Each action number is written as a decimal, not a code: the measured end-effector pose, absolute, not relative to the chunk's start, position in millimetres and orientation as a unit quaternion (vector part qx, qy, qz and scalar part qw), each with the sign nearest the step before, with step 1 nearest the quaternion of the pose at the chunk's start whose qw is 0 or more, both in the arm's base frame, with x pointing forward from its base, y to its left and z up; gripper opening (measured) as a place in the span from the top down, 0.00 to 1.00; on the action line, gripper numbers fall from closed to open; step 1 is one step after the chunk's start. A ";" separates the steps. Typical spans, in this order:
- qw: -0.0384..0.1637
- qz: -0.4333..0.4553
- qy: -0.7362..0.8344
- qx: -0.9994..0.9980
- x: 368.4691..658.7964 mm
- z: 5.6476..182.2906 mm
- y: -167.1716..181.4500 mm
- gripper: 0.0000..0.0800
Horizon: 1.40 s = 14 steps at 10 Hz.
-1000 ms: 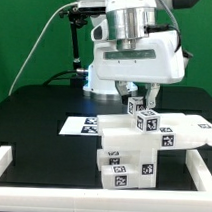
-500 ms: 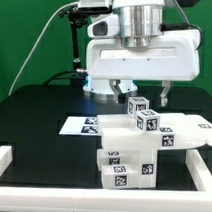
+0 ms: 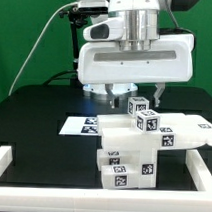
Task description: Assemble chair
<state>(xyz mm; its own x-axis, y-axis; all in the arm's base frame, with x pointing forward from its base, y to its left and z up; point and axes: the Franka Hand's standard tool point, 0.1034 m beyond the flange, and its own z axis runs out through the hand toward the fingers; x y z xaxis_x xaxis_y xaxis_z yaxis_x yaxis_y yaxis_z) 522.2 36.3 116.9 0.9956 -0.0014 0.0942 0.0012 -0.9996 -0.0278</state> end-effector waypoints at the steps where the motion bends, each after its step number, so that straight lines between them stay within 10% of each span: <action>1: 0.014 -0.047 0.000 -0.999 522.2 116.9 36.2 0.53; 2: 0.020 -0.046 0.063 -0.997 522.2 116.9 37.2 0.65; 14: 0.060 -0.019 0.486 -0.872 521.8 116.8 39.5 0.64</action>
Offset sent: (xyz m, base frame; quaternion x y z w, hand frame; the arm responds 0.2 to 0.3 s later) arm 0.0000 0.0000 0.0000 0.0000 0.0000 0.1938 0.9810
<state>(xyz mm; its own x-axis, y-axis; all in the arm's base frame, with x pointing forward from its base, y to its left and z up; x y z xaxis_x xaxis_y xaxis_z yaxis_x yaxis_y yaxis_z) 521.8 39.5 116.8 0.5268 -0.8496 -0.0257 -0.8451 -0.5203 -0.1229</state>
